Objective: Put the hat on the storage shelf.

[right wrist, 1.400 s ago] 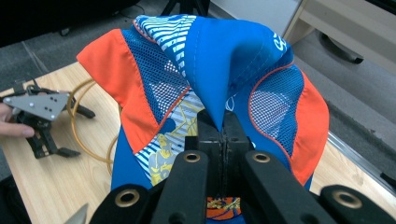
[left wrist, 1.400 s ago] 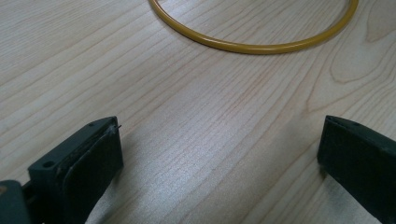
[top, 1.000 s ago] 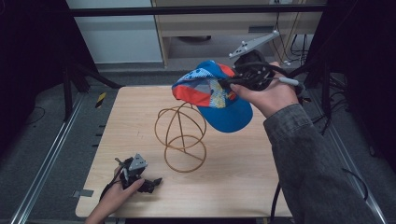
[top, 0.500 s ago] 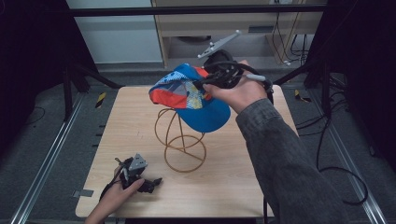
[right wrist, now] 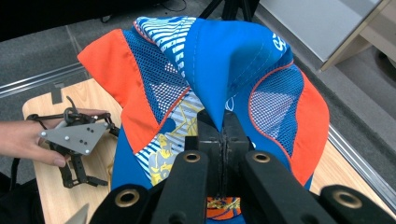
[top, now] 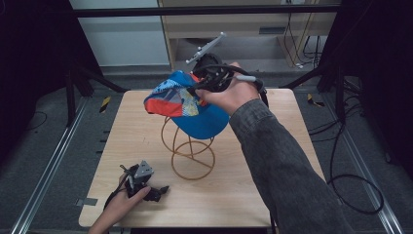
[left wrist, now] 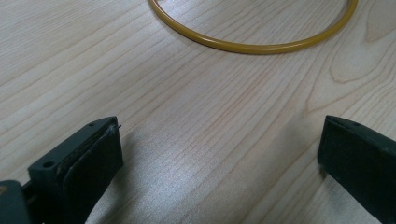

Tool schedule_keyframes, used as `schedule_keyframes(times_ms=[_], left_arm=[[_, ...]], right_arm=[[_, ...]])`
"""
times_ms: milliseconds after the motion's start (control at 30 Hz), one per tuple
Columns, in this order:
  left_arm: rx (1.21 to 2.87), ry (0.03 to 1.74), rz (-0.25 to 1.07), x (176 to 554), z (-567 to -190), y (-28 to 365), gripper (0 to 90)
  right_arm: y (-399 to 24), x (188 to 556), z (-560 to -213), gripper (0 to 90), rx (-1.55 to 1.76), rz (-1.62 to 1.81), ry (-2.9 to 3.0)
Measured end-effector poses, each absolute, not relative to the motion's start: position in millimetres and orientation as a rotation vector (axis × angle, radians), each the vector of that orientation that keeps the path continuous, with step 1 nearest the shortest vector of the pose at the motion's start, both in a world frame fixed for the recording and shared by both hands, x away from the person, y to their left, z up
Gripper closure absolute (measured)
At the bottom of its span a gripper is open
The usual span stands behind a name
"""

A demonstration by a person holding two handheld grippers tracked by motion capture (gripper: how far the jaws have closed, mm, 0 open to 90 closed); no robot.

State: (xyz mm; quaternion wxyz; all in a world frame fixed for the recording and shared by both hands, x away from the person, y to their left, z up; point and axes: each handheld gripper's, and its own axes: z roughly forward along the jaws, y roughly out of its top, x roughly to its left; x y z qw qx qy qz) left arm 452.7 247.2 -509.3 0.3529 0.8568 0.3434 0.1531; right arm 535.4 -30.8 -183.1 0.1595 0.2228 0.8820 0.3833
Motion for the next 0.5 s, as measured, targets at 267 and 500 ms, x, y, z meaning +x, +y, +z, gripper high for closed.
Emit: schedule_keyframes(times_ms=[267, 500], left_arm=[[2.214, 0.888, 0.394, 452.7, -509.4, 247.2, 0.0], [2.218, 0.885, 0.394, 451.6, -509.2, 247.4, 0.0]], right_arm=[[-18.3, 539.7, -181.7, 89.7, 0.616, 1.065, 2.55], [-11.5, 540.4, -182.1, 89.7, 0.593, 1.038, 2.568]])
